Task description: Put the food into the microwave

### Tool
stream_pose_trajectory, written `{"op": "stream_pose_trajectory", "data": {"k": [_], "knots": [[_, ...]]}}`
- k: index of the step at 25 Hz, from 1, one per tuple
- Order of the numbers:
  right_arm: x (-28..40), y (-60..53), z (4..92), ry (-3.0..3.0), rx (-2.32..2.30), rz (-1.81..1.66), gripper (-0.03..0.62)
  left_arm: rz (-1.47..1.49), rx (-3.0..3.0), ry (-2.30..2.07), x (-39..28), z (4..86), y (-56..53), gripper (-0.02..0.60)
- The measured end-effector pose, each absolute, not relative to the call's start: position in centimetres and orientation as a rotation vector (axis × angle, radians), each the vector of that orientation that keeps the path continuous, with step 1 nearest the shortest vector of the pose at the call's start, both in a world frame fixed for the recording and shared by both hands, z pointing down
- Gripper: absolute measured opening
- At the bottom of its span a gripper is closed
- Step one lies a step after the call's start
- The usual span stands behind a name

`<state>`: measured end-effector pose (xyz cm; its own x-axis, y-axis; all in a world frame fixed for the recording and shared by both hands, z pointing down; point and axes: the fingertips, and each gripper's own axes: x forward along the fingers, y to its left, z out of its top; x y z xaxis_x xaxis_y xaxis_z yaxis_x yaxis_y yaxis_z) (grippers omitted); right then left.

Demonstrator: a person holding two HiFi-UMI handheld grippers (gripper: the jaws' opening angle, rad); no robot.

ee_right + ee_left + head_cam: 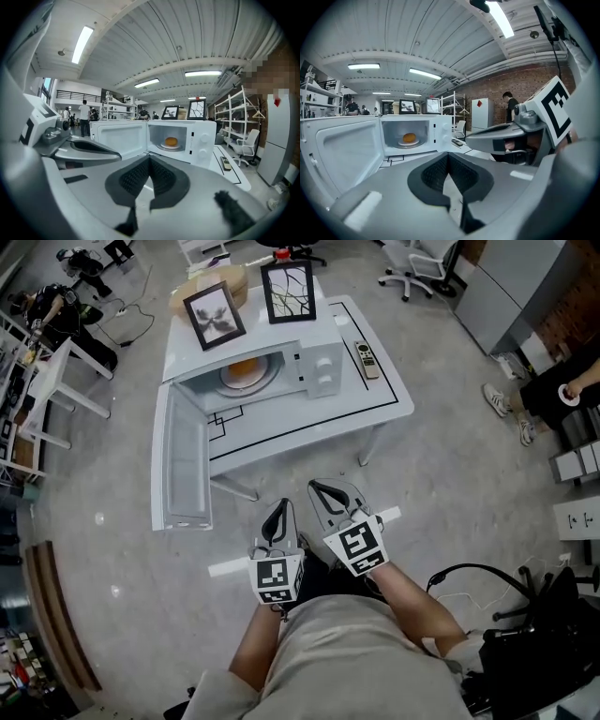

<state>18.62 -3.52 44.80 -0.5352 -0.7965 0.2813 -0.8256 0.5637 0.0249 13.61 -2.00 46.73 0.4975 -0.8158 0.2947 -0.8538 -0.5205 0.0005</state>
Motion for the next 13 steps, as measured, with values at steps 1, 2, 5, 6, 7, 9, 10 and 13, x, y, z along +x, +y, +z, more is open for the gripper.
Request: {"op": "stream_pose_trajectory", "data": {"k": [1, 2, 5, 6, 7, 9, 10, 13], "knots": [[18.5, -3.4, 44.8, -2.536, 1.349, 0.173, 0.011, 0.392, 2.589, -1.447, 13.5, 46.6, -2.0, 0.006], [18.4, -3.3, 44.8, -2.534, 1.350, 0.181, 0.011, 0.390, 2.591, -1.442, 13.3, 46.4, -2.1, 0.006], [18.1, -3.8, 44.3, -2.532, 1.355, 0.166, 0.011, 0.372, 2.606, -1.445, 12.8, 45.5, -3.0, 0.006], [18.0, -4.0, 44.1, -2.531, 1.359, 0.156, 0.011, 0.371, 2.612, -1.444, 12.8, 45.3, -3.4, 0.006], [17.8, -4.2, 43.9, -2.530, 1.364, 0.150, 0.011, 0.373, 2.617, -1.440, 12.7, 45.2, -3.7, 0.006], [17.5, -4.5, 43.7, -2.530, 1.371, 0.146, 0.011, 0.379, 2.621, -1.434, 12.7, 45.2, -4.2, 0.006], [17.4, -4.6, 43.6, -2.531, 1.374, 0.146, 0.011, 0.378, 2.619, -1.432, 12.6, 45.1, -4.4, 0.006], [16.9, -4.9, 43.5, -2.529, 1.375, 0.148, 0.011, 0.369, 2.609, -1.426, 12.2, 44.9, -4.8, 0.006]]}}
